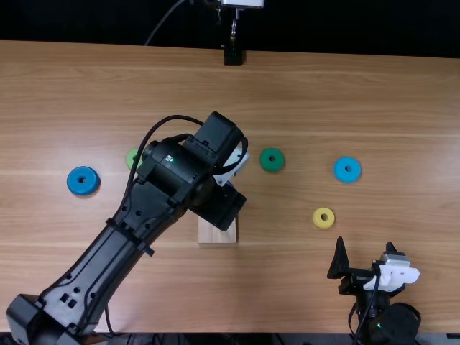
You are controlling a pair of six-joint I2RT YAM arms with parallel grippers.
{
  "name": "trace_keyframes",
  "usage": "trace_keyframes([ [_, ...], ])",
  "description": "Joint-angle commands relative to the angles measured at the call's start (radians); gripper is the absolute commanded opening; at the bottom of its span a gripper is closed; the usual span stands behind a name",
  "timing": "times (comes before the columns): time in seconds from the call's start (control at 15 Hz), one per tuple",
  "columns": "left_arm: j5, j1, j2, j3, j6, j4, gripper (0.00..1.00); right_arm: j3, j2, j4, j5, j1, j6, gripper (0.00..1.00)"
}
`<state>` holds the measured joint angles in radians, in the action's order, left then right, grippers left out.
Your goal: Build the Hanoi tower: stack the rings onto the peg from bottom to top in this color order: purple, dark blue, light blue, dark green, light green, yellow, orange.
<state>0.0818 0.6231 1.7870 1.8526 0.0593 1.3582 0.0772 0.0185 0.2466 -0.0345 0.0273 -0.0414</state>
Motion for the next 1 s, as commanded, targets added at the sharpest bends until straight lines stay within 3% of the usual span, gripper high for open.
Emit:
trace_keyframes([
  [0.0,0.005,0.024,0.011,0.033,0.012,-0.011,0.0,-0.063,-0.019,0.069,-0.013,0.01,0.001,1.0],
  [0.13,0.005,0.027,0.037,0.033,0.014,-0.066,0.0,-0.063,-0.019,0.069,-0.013,0.01,0.001,1.0],
  [0.93,0.003,0.017,0.029,-0.02,0.012,-0.051,0.0,-0.063,-0.019,0.069,-0.013,0.01,0.001,1.0],
])
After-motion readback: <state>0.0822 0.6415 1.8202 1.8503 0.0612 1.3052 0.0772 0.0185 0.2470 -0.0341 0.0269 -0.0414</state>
